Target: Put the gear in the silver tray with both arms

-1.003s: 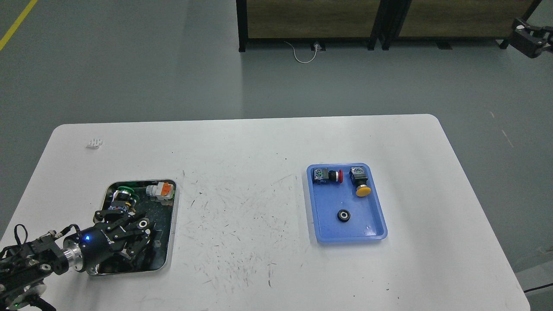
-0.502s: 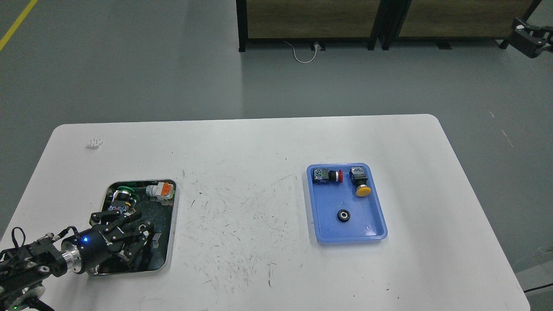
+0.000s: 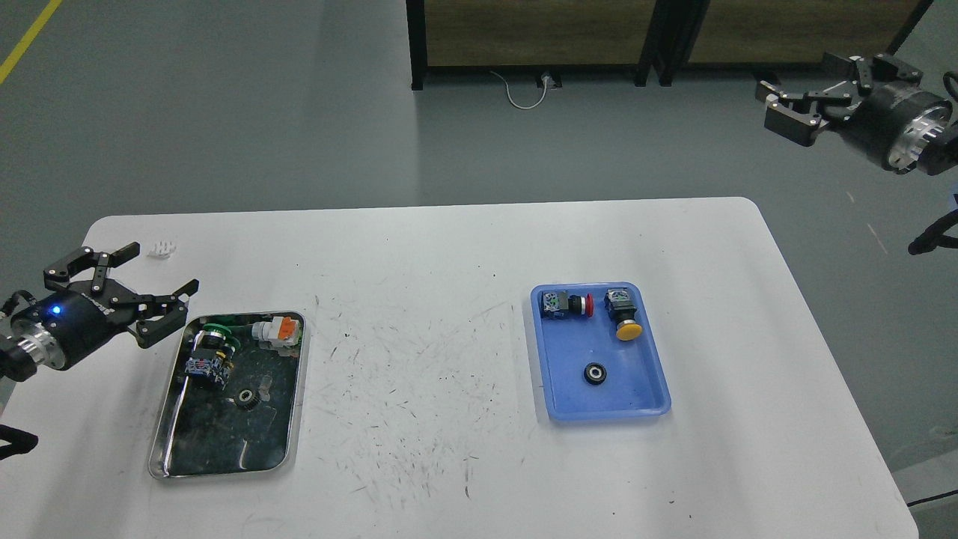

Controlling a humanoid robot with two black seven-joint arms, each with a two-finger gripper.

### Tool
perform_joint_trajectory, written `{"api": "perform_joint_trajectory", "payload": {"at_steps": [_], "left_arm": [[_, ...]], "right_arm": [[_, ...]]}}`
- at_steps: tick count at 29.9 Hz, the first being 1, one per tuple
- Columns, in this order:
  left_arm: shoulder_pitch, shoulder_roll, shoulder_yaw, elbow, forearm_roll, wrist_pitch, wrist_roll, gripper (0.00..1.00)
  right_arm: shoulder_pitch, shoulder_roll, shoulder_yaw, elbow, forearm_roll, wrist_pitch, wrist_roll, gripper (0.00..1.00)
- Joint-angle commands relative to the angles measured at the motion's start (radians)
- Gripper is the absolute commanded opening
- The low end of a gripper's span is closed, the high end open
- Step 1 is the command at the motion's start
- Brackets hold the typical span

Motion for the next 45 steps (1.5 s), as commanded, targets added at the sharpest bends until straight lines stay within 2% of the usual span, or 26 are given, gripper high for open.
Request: {"api": "perform_joint_trajectory", "payload": {"at_steps": [1,7,13,20,24,32,38,45], "left_arm": [[-0.059,0.038,-0.006,0.001,-0.006,0.0,0.0,0.98],[-0.15,0.052,-0.006,0.004,-0.024,0.003,0.0,0.98],[-0.198,0.063,-0.006,0.006,-0.026,0.01,0.0,0.98],[-0.225,0.068,-0.003,0.019,-0.056,0.017,0.031,0.98],[-0.242,0.068,0.003,0.021,-0.056,0.017,0.048,0.98],[-0.257,0.066,0.01,0.021,-0.056,0.02,0.056,0.98],[-0.264,0.066,0.012,0.021,-0.056,0.02,0.058,0.98],[-0.264,0.069,0.012,0.021,-0.056,0.018,0.058,0.98]], "right_arm": [[-0.032,0.017,-0.033,0.051,-0.08,0.059,0.01,1.0],[-0.059,0.056,-0.203,0.125,-0.205,0.073,0.026,1.0],[-0.059,0.167,-0.327,0.127,-0.278,0.068,0.039,1.0],[-0.109,0.258,-0.412,0.105,-0.361,0.059,0.039,1.0],[-0.141,0.26,-0.441,0.105,-0.389,0.059,0.04,0.99],[-0.163,0.267,-0.439,0.078,-0.395,0.051,0.045,0.98],[-0.161,0.321,-0.432,0.016,-0.384,0.048,0.051,0.97],[-0.175,0.389,-0.432,-0.05,-0.383,0.045,0.06,0.91]]}}
